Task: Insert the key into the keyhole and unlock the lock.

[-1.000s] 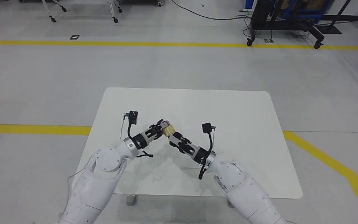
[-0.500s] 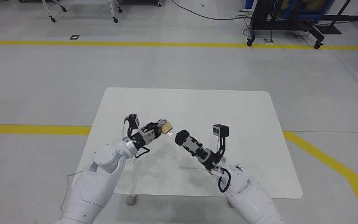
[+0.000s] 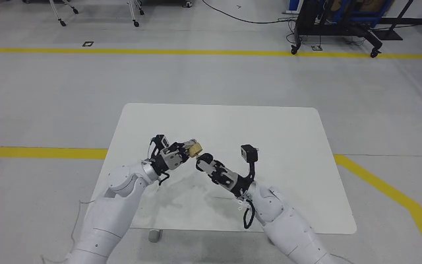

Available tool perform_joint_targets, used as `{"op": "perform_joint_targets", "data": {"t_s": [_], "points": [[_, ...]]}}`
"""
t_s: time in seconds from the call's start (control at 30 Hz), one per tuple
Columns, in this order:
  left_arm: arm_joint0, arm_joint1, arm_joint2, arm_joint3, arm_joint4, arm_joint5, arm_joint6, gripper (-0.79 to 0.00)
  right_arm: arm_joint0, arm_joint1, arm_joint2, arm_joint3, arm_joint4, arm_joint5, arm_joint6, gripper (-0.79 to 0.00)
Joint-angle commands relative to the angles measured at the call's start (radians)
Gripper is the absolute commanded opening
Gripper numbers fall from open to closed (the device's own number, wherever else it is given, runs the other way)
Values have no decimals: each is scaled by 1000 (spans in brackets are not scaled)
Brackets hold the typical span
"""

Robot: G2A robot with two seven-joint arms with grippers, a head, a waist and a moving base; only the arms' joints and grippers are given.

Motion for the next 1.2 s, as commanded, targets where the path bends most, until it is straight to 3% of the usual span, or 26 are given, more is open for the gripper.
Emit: {"op": "perform_joint_targets", "data": {"t_s": [0.0,0.27,0.47,0.53,0.6,0.77,0.87,1.17], "points": [[-3,-1,3,3,-1,-1,-3,-785,11,-5,-1,13,-47,18,-41,-785],[-8,-3,8,12,-9,-9,-8,-785,19,-23,-12,40,-205,81,-201,-785],[3,-1,-14,-8,20,-110,34,-785,-1,-20,-14,37,-138,-1,-184,-785],[20,-1,-22,-32,31,-175,48,-785,-13,-16,-31,41,-38,-20,-112,-570],[32,-1,-29,-49,47,-225,45,-785,-6,-8,-42,44,106,4,5,-440],[39,-1,-16,-67,72,-279,-4,-785,10,19,-36,29,433,123,314,-456],[34,-2,-6,-66,83,-288,-24,-785,16,30,-21,23,557,168,432,-437],[36,-1,-12,-64,76,-309,-40,-785,33,38,-11,29,681,229,558,-560]]}}
